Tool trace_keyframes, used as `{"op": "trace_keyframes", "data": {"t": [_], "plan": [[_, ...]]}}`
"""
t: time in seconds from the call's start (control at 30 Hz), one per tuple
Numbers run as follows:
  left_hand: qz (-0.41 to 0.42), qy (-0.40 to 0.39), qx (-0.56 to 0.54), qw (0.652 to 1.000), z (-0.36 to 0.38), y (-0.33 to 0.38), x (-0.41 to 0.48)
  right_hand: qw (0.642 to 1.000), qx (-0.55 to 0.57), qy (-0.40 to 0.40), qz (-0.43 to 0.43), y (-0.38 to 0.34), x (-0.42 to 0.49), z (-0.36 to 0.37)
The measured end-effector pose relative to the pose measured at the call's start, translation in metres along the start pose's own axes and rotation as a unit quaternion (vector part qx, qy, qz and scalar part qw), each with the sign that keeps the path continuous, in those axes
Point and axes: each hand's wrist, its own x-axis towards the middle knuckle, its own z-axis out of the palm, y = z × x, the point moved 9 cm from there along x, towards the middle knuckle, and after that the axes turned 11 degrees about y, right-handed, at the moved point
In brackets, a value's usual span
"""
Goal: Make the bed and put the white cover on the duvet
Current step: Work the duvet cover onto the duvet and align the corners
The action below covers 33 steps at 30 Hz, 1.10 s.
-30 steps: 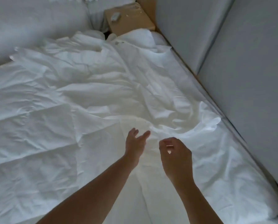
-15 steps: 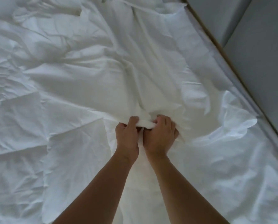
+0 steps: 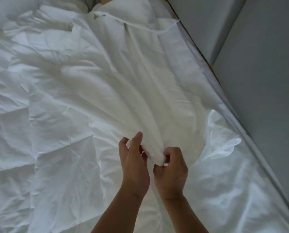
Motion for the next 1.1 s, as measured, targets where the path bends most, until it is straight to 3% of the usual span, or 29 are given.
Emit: {"op": "trace_keyframes", "data": {"t": [0.1,0.23,0.33,0.4,0.47,0.6,0.67,0.77,0.83,0.97,1.03,1.1], "plan": [[-0.008,-0.075,0.047,0.996,0.004,-0.011,-0.017,0.998,0.002,-0.036,-0.054,0.001,-0.008,-0.005],[0.018,-0.091,0.067,0.993,-0.002,-0.018,-0.031,0.995,0.022,-0.036,-0.089,-0.017,0.002,-0.007],[0.131,-0.089,0.124,0.979,-0.009,0.003,-0.04,0.991,0.052,-0.054,-0.109,-0.041,0.008,-0.012],[0.242,-0.094,0.157,0.953,-0.017,0.028,-0.052,0.985,0.083,-0.07,-0.133,-0.06,0.01,-0.022],[0.303,-0.108,0.199,0.926,-0.023,0.043,-0.06,0.976,0.097,-0.083,-0.174,-0.078,0.006,-0.031],[0.282,-0.19,0.242,0.909,-0.03,0.036,-0.067,0.965,0.11,-0.083,-0.224,-0.09,-0.007,-0.04],[0.237,-0.172,0.221,0.93,-0.033,0.031,-0.066,0.956,0.103,-0.113,-0.252,-0.091,-0.013,-0.038],[0.177,-0.131,0.179,0.959,-0.033,0.022,-0.062,0.947,0.015,-0.189,-0.26,-0.063,-0.013,-0.03],[0.198,-0.115,0.219,0.948,-0.034,0.019,-0.058,0.942,-0.106,-0.229,-0.222,-0.017,0.004,-0.025],[0.212,-0.084,0.33,0.916,-0.041,0.001,-0.039,0.906,-0.358,-0.187,-0.128,0.074,0.068,-0.032],[0.191,-0.066,0.349,0.915,-0.043,-0.01,-0.034,0.884,-0.398,-0.225,-0.1,0.095,0.085,-0.025],[0.176,-0.043,0.342,0.922,-0.044,-0.016,-0.033,0.885,-0.373,-0.251,-0.12,0.091,0.086,-0.017]]}}
